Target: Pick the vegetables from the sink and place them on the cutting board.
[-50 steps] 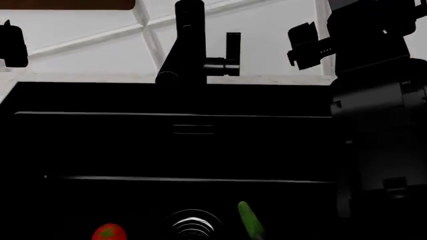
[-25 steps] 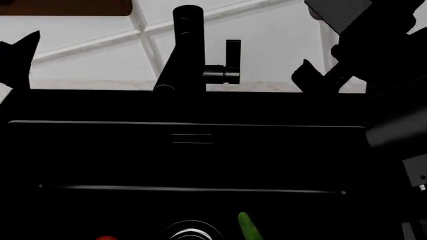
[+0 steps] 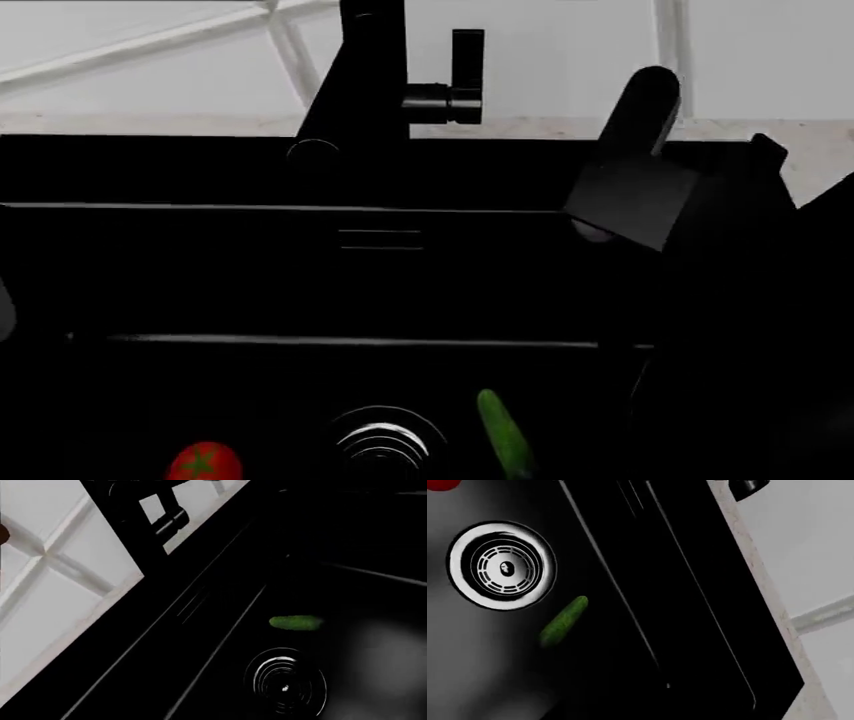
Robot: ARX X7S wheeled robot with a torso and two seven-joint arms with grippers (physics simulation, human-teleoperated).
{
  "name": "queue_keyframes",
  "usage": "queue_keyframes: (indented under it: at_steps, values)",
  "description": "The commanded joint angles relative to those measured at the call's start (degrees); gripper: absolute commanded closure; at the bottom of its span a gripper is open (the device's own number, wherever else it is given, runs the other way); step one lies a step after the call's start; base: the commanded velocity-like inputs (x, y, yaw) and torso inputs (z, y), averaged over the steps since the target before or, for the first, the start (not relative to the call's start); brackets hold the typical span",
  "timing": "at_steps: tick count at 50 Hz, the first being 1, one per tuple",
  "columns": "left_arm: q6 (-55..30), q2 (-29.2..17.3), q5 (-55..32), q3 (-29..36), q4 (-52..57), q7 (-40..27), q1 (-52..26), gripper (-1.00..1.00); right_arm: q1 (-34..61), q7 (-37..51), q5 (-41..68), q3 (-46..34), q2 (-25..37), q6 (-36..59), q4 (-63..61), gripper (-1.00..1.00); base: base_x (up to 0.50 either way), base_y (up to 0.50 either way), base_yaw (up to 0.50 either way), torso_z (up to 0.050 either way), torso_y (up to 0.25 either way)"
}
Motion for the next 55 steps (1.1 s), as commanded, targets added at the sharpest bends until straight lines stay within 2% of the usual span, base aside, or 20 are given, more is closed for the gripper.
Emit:
queue_keyframes:
  at_steps: [1,8,19,22,25,28,33,40,48,55]
  values:
    - [-1.01,-2.12,-0.03,3.58,3.14,3.41,1.07,-1.0,-1.64,-5.09,2.9,-1.43,2.01,3.57,-6.42,-1.0,0.0,0.0,0.0,-0.002,-0.25]
    - [-1.2,-2.44,0.41,5.86,4.71,4.14,1.82,-1.0,-1.49,-6.01,2.04,-5.54,1.56,6.02,-7.69,-1.0,0.0,0.0,0.0,-0.003,-0.25]
    - [-2.5,-1.17,1.29,8.18,2.94,4.61,0.5,-1.0,0.19,-6.36,2.47,-6.06,-2.14,9.09,-3.93,-1.0,0.0,0.0,0.0,-0.002,-0.205]
    - [1.09,-1.61,5.63,12.96,2.45,6.83,-0.36,-1.0,0.78,-6.25,2.3,-6.82,-3.85,9.42,-1.07,-1.0,0.0,0.0,0.0,0.0,0.0]
    - [1.49,-0.05,7.53,15.56,-0.12,7.91,-1.73,-1.0,1.29,-5.94,2.06,-7.22,-5.14,9.02,1.54,-1.0,0.0,0.0,0.0,0.0,0.0]
    - [-1.73,2.75,9.41,18.66,-4.3,8.42,-4.88,-1.0,1.61,-5.91,2.04,-7.47,-5.72,9.33,1.95,-1.0,0.0,0.0,0.0,0.0,0.0]
    - [-2.96,4.3,10.18,20.24,-6.18,8.66,-6.18,-1.0,2.11,-6.07,2.17,-7.66,-6.09,9.96,1.75,-1.0,0.0,0.0,0.0,0.0,0.0]
    - [-3.33,8.78,12.81,23.61,-14.33,9.03,-9.14,-1.0,1.5,-5.63,2.3,-7.73,-6.42,9.52,2.47,-1.0,0.0,0.0,0.0,0.0,0.0]
    - [-0.76,11.55,16.15,28.54,-21.05,10.41,-10.53,-1.0,0.84,-5.43,2.69,-7.45,-6.19,9.03,2.15,-1.0,0.0,0.0,0.0,0.0,0.0]
    - [-0.48,13.01,17.12,30.32,-24.01,10.61,-10.62,-1.0,1.23,-5.57,2.84,-7.73,-6.3,9.67,1.95,-1.0,0.0,0.0,0.0,0.0,0.0]
